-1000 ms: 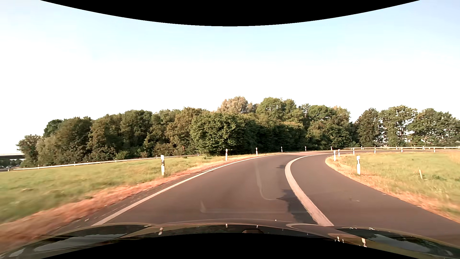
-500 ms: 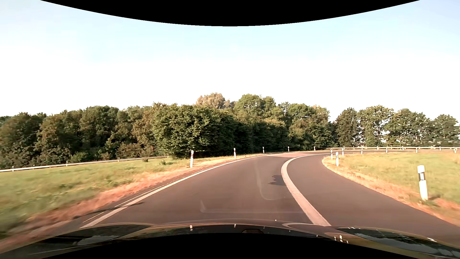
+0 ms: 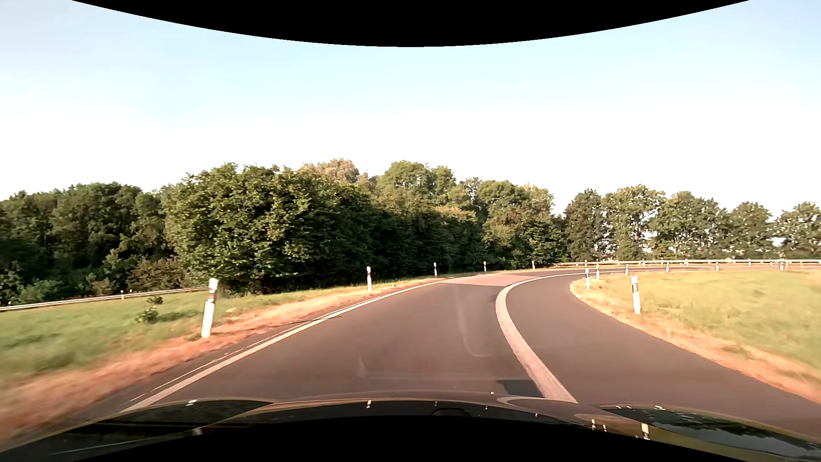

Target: Follow the waypoints while adhering to traffic rules and regulations

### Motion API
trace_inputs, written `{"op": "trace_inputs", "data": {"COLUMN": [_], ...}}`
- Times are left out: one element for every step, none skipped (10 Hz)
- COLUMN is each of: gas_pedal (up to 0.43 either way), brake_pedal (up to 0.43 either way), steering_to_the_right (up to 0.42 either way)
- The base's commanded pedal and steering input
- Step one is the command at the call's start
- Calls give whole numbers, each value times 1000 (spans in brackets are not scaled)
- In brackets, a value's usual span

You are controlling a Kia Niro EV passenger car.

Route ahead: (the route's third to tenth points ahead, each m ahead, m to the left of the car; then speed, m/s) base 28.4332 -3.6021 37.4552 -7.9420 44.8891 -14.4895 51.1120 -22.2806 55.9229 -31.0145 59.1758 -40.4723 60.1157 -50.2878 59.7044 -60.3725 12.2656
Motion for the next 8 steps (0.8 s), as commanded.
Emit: {"op": "trace_inputs", "data": {"gas_pedal": [177,177,177,177,177,177,189,189], "brake_pedal": [0,0,0,0,0,0,0,0], "steering_to_the_right": [71,71,70,68,67,66,66,66]}}
